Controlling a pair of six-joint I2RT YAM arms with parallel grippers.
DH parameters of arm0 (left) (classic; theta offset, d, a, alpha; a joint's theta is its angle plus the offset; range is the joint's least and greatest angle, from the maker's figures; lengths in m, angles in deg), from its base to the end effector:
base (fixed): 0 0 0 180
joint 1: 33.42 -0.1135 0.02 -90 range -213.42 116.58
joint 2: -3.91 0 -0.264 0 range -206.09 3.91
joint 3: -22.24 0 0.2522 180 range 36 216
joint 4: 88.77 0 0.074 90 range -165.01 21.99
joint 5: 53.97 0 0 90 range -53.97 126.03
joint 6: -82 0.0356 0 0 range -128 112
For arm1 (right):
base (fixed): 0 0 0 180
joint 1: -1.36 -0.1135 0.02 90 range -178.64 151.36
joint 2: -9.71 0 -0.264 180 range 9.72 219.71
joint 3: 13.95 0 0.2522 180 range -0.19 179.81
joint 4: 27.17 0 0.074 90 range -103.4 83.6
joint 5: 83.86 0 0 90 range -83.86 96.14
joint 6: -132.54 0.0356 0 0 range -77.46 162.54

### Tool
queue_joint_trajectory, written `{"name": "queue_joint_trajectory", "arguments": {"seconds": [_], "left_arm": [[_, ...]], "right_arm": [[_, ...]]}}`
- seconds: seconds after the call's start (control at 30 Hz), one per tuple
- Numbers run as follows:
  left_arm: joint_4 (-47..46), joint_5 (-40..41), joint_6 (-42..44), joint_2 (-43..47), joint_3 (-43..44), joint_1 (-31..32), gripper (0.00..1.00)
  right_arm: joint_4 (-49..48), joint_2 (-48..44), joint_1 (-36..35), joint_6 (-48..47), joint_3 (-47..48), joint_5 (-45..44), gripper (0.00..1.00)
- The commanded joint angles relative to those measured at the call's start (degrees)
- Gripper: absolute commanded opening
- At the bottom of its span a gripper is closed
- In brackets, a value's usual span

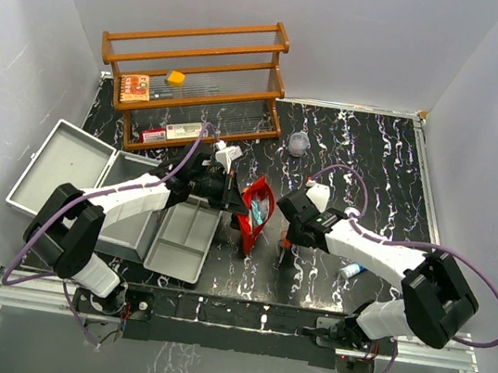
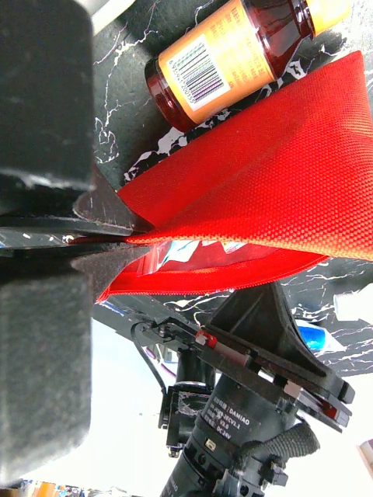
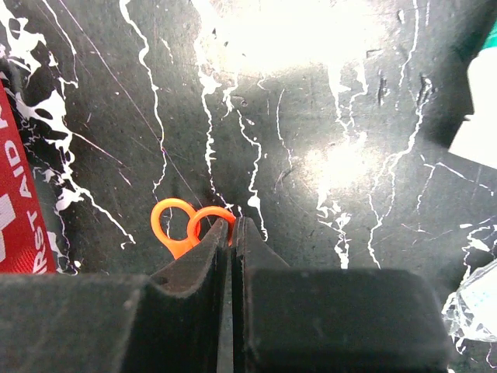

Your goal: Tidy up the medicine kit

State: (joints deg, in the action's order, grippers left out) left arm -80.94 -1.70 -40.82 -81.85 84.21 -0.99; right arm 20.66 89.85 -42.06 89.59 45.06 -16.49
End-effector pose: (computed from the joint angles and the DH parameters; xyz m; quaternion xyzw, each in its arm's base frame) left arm 0.2569 -0.1891 0.2215 0.1549 0.8266 -0.4866 0.2365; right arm 0.1898 0.1608 0.1830 0.0663 0.9625 -0.0087 0.2630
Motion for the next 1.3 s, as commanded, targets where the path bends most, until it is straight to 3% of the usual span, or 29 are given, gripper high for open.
{"name": "queue_joint_trajectory", "arguments": {"seconds": [0.0,0.23,0.5,0.8,1.27], "left_arm": [[-0.44,-1.49,0.31,0.98,0.42,0.21,0.0],[-0.05,-1.54,0.43,1.11,0.58,0.18,0.0],[-1.19,-3.25,-0.62,0.76,1.08,0.25,0.0],[-4.34,-6.39,-3.16,-1.14,1.15,0.59,0.0],[-4.11,-5.97,-3.1,-2.74,1.82,2.29,0.0]], "right_arm": [[-1.71,-2.86,0.13,1.4,-1.14,-4.04,0.0],[-2.03,-8.98,0.18,3.39,-1.26,-5.08,0.0],[-8.36,-20.75,0.17,-2.43,1.88,-0.88,0.0],[-16.27,-15.77,0.12,-4.47,6.84,6.68,0.0],[-16.27,-7.7,0.14,1.25,5.62,4.11,0.0]]}}
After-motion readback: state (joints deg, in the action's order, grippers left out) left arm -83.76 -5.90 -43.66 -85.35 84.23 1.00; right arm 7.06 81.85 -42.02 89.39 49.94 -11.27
